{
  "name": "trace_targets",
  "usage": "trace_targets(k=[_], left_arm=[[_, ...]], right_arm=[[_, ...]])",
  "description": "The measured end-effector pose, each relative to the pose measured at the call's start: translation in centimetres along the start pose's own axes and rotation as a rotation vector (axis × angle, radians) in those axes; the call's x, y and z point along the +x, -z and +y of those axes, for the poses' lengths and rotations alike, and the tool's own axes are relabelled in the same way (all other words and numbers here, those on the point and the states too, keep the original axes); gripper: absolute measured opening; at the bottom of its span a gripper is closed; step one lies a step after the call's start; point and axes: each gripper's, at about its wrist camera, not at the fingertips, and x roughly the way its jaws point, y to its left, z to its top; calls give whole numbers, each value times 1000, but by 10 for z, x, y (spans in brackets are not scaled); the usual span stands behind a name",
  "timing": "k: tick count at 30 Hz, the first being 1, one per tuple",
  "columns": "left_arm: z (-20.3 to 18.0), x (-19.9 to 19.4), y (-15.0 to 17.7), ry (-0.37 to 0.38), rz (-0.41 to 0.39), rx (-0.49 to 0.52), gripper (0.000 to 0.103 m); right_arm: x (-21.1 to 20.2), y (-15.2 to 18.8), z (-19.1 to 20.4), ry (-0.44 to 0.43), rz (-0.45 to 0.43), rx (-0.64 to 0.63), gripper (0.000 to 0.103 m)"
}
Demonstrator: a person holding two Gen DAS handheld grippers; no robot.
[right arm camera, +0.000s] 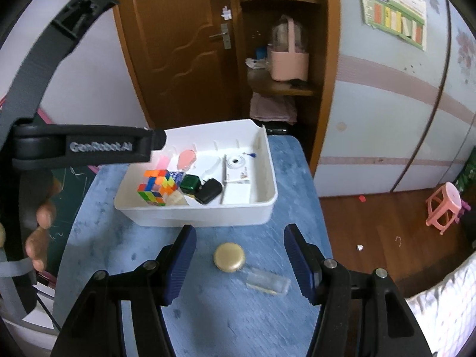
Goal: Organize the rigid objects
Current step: 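Lift both tools away from the tray back over the table, then grasp the gold round tin with left tool while right tool grasps clear plastic box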
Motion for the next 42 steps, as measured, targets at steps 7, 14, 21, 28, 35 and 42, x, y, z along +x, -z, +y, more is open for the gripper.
trace_targets(k=[7,14,21,28,35,42], left_arm=[[-22,0,16,34,3,63,86],[-35,17,37,67,50,90,86],[-47,54,66,122,162,86,86],[-59,103,91,132,274,101,86],[-58,143,100,127,342,45,86],[-59,161,105,122,372,52,86]], right_arm=[[-7,34,-21,59,-19,27,62],[-5,81,-42,85,-29,65,62],[9,113,-62,61,22,139,62],[32,126,-69,10,52,167,62],[58,129,-48,28,59,-12,62],[90,118,-41,53,79,-148,62]])
